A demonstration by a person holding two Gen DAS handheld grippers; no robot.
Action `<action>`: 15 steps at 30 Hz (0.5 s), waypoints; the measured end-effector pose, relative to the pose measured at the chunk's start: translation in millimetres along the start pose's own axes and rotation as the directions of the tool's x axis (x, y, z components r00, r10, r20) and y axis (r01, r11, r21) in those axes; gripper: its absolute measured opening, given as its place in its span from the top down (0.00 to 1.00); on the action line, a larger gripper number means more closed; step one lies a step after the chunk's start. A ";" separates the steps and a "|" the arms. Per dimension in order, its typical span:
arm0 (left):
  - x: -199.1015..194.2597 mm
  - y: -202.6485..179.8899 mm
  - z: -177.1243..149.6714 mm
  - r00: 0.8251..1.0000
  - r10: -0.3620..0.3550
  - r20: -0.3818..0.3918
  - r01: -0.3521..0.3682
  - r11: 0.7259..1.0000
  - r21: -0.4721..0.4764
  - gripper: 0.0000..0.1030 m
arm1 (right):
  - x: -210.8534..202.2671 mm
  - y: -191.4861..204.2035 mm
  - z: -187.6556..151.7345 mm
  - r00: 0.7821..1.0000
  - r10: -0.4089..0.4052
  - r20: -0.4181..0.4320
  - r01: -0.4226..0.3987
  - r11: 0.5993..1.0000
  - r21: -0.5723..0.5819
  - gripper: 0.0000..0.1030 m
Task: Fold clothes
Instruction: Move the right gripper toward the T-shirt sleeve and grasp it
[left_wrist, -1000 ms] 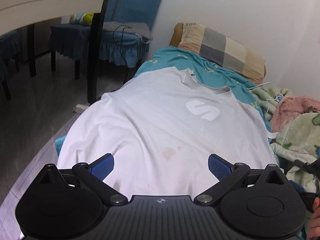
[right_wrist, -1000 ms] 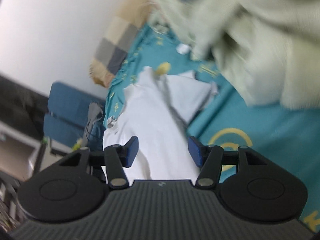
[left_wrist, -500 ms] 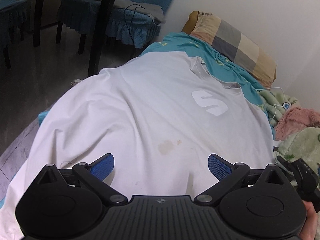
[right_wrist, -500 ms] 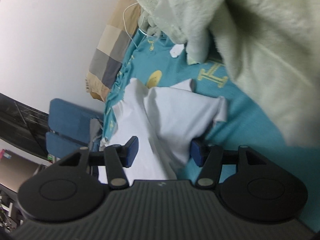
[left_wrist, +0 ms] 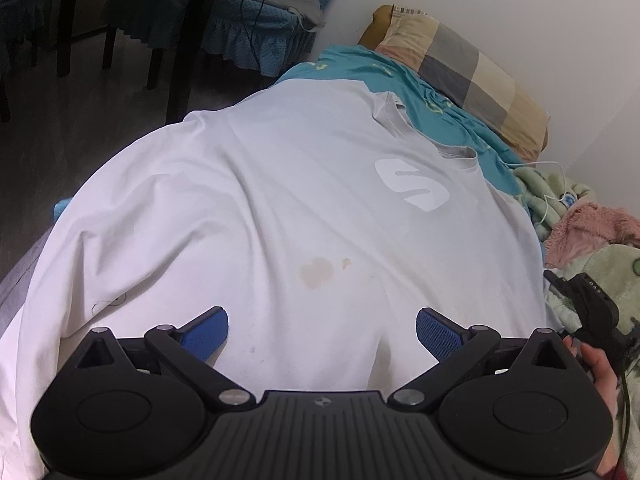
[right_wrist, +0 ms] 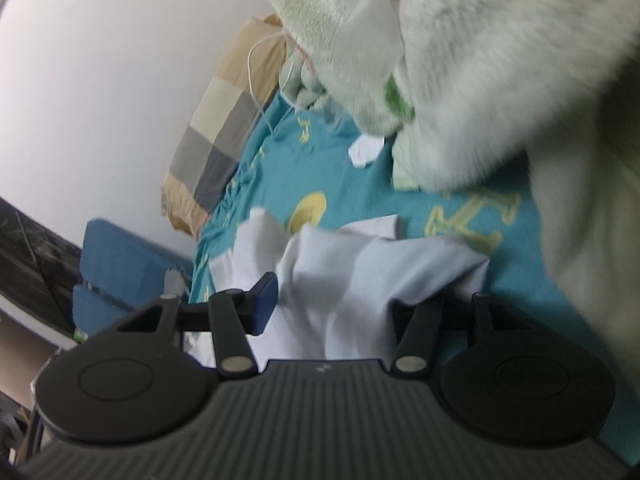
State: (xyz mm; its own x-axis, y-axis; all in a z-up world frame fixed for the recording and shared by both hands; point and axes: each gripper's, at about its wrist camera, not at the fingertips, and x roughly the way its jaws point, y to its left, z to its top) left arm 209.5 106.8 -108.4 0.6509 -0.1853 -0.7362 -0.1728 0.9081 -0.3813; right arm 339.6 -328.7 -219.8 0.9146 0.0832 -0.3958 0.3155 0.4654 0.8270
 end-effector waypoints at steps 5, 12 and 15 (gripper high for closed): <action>4.9 -1.1 1.6 1.000 0.001 0.000 -0.001 1.000 0.002 0.01 | 14.7 17.5 10.7 0.996 -0.075 0.056 0.084 0.979 -0.186 0.88; 1.4 -3.0 7.0 1.000 0.006 0.023 -0.006 1.000 -0.008 0.01 | -4.7 67.1 40.7 0.947 -0.171 0.272 0.280 0.855 -0.436 0.93; -6.1 -1.1 13.1 0.999 0.005 0.049 -0.003 1.000 -0.024 0.01 | -9.3 84.2 52.2 0.919 -0.199 0.339 0.360 0.773 -0.523 0.93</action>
State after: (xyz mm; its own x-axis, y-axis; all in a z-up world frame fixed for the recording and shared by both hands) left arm 215.4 111.9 -96.2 0.6858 -0.1624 -0.7094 -0.1928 0.8994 -0.3923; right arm 370.9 -336.3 -125.7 0.8640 -0.3151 -0.3927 0.4408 0.8502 0.2877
